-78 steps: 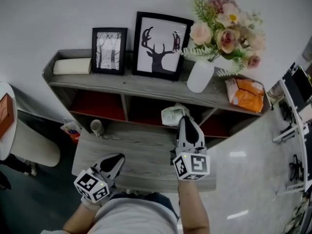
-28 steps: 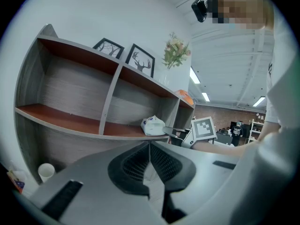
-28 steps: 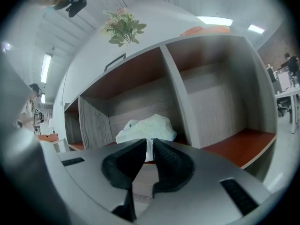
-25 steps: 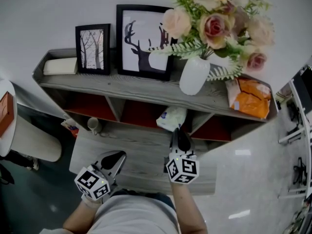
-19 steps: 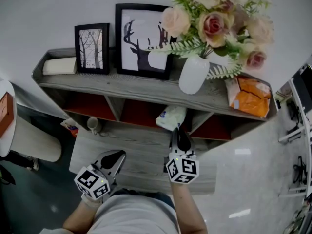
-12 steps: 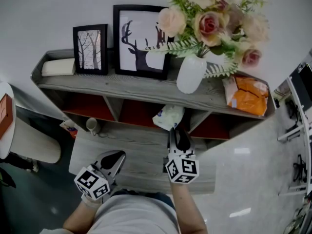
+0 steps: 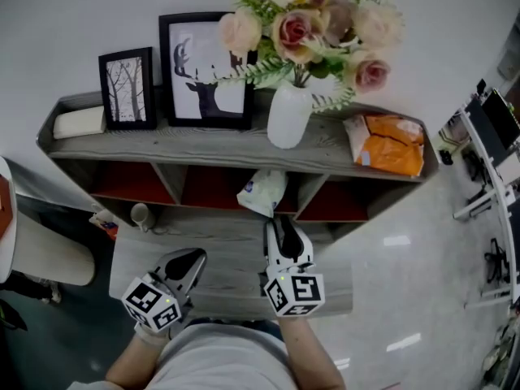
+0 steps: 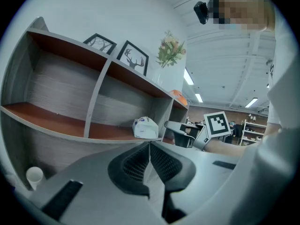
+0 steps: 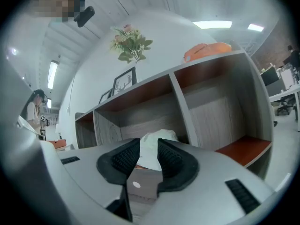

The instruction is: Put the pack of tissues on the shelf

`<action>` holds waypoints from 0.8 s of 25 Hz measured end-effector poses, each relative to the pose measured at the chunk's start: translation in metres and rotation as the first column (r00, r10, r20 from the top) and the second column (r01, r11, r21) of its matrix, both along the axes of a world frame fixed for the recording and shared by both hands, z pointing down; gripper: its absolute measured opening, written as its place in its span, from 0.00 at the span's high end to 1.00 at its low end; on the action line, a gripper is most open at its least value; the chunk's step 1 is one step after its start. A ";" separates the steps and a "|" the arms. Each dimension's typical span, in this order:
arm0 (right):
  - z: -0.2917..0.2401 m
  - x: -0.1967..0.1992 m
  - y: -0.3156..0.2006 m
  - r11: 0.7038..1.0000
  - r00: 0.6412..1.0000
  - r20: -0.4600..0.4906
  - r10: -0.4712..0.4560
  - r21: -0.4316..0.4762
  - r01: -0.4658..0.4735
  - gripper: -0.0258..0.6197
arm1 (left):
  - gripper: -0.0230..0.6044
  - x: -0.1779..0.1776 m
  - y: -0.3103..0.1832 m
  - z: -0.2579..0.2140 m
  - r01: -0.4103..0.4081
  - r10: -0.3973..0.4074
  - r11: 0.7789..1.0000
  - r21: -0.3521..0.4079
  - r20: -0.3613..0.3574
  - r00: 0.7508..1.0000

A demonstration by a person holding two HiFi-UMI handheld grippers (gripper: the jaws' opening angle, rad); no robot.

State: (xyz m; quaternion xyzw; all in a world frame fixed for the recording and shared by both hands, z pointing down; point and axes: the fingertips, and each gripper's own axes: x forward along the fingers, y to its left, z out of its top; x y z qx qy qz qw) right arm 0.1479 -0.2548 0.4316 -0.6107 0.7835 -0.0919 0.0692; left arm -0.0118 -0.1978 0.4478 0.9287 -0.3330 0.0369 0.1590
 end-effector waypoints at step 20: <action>0.002 0.032 0.084 0.997 0.998 -0.028 0.056 -0.052 -0.058 0.87 | 0.93 0.078 0.005 0.000 -0.205 0.205 0.979 0.013 -0.016 0.979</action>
